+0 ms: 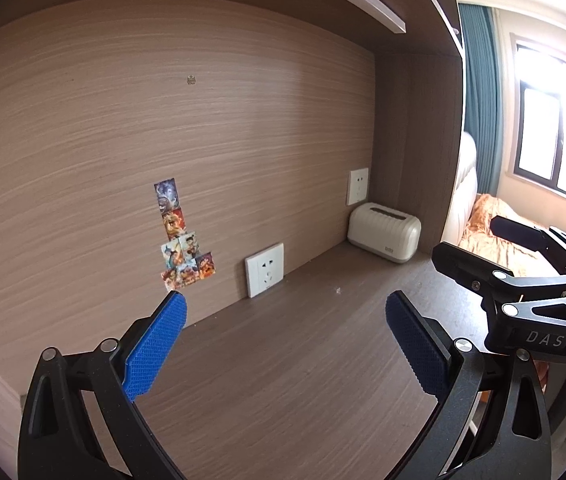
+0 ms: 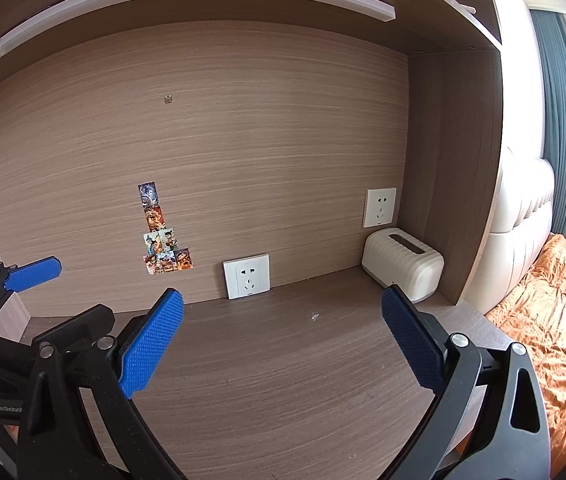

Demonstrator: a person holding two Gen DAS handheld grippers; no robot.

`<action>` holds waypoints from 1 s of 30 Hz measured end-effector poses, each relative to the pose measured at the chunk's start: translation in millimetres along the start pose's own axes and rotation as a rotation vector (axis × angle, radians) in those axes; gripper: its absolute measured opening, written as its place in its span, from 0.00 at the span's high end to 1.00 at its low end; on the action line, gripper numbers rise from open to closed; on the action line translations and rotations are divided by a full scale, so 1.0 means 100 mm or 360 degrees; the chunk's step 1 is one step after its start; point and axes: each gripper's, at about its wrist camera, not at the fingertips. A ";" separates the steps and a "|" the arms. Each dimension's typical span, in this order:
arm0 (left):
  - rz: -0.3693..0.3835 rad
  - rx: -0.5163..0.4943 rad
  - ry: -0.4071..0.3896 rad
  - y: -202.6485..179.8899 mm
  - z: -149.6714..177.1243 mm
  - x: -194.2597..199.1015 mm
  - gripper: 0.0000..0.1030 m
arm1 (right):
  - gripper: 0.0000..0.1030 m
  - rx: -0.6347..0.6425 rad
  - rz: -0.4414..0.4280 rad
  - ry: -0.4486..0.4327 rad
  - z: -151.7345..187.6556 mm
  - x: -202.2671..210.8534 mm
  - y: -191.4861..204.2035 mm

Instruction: Collect trash

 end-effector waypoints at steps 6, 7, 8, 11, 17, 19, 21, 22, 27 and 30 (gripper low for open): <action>0.0011 -0.0005 -0.0002 0.02 -0.01 -0.04 0.05 | 0.04 0.0003 0.0009 0.0005 0.02 0.00 0.00; 0.0010 -0.0007 -0.0004 0.03 -0.01 -0.04 0.05 | 0.04 0.0004 0.0010 0.0003 0.02 0.00 0.00; 0.0008 -0.0009 -0.0006 0.03 -0.01 -0.04 0.05 | 0.04 0.0003 0.0013 0.0002 0.02 -0.01 0.00; 0.0010 -0.0013 -0.0012 0.02 -0.01 -0.03 0.05 | 0.04 0.0006 0.0023 -0.0002 0.01 -0.02 0.01; 0.0014 -0.0014 -0.0017 0.02 -0.01 -0.04 0.05 | 0.04 0.0016 0.0037 0.0002 0.01 -0.04 0.02; 0.0012 -0.0011 -0.0011 0.02 -0.01 -0.05 0.05 | 0.04 0.0015 0.0044 0.0007 0.01 -0.07 0.02; 0.0011 -0.0013 -0.0009 0.03 -0.02 -0.07 0.05 | 0.04 0.0009 0.0042 0.0013 0.01 -0.08 0.02; 0.0009 -0.0016 -0.0008 0.03 -0.02 -0.07 0.05 | 0.04 0.0008 0.0042 0.0014 0.01 -0.08 0.02; -0.0001 -0.0014 -0.0005 0.06 -0.03 -0.10 0.05 | 0.04 0.0009 0.0032 0.0025 0.01 -0.10 0.03; -0.0002 -0.0010 0.0002 0.09 -0.03 -0.12 0.05 | 0.04 0.0012 0.0027 0.0031 0.02 -0.11 0.04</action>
Point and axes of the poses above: each gripper's, at about its wrist camera, not at the fingertips, and x roughly against the way its jaws point, y to its left, z to its underside
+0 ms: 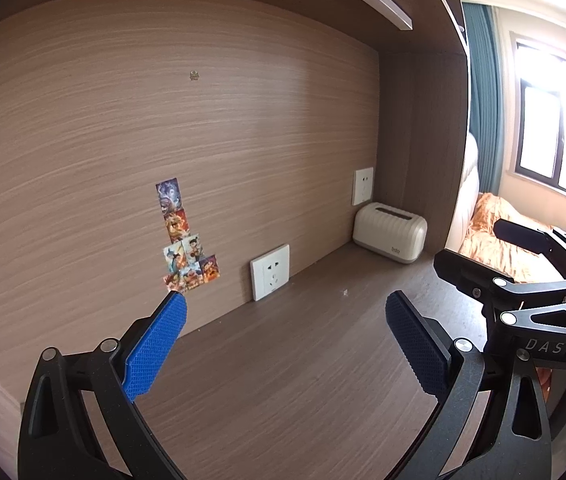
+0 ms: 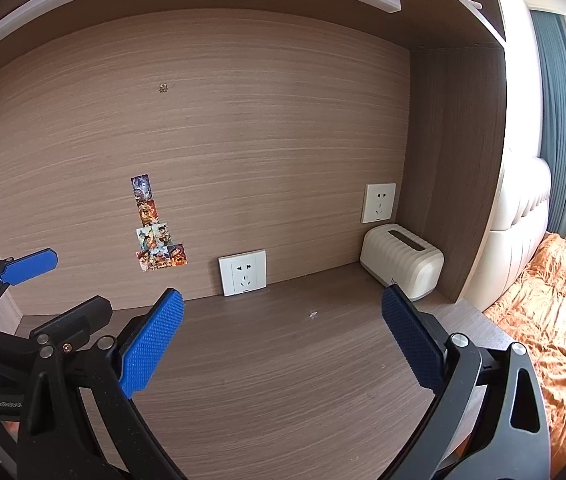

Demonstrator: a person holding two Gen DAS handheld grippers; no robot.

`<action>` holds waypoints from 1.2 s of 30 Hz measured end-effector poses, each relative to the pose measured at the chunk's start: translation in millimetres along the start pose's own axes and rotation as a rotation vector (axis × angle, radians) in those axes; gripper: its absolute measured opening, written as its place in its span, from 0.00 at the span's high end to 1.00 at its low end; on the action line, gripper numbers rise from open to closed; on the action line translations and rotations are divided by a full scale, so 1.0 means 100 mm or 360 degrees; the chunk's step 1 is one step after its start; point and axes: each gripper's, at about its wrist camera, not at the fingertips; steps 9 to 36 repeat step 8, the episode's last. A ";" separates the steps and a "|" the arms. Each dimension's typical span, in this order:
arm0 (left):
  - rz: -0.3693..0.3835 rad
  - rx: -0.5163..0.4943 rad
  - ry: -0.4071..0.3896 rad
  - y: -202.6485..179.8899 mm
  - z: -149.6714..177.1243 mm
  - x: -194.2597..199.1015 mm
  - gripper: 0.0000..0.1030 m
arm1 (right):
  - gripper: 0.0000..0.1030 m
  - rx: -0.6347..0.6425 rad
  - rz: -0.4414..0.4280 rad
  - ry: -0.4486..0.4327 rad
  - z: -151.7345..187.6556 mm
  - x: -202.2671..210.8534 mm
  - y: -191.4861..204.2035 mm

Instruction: Collect trash

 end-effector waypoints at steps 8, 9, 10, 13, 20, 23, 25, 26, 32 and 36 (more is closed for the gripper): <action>-0.0026 0.0011 0.0018 0.08 0.00 -0.02 0.05 | 0.04 0.0008 -0.0004 0.0008 0.00 -0.03 0.04; -0.0026 0.0011 0.0018 0.08 0.00 -0.02 0.05 | 0.04 0.0008 -0.0004 0.0008 0.00 -0.03 0.04; -0.0026 0.0011 0.0018 0.08 0.00 -0.02 0.05 | 0.04 0.0008 -0.0004 0.0008 0.00 -0.03 0.04; -0.0026 0.0011 0.0018 0.08 0.00 -0.02 0.05 | 0.04 0.0008 -0.0004 0.0008 0.00 -0.03 0.04; -0.0026 0.0011 0.0018 0.08 0.00 -0.02 0.05 | 0.04 0.0008 -0.0004 0.0008 0.00 -0.03 0.04; -0.0026 0.0011 0.0018 0.08 0.00 -0.02 0.05 | 0.04 0.0008 -0.0004 0.0008 0.00 -0.03 0.04; -0.0026 0.0011 0.0018 0.08 0.00 -0.02 0.05 | 0.04 0.0008 -0.0004 0.0008 0.00 -0.03 0.04; -0.0026 0.0011 0.0018 0.08 0.00 -0.02 0.05 | 0.04 0.0008 -0.0004 0.0008 0.00 -0.03 0.04; -0.0026 0.0011 0.0018 0.08 0.00 -0.02 0.05 | 0.04 0.0008 -0.0004 0.0008 0.00 -0.03 0.04; -0.0026 0.0011 0.0018 0.08 0.00 -0.02 0.05 | 0.04 0.0008 -0.0004 0.0008 0.00 -0.03 0.04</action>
Point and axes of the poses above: each gripper's, at about its wrist camera, not at the fingertips, and x roughly against the way its jaws point, y to its left, z to its underside
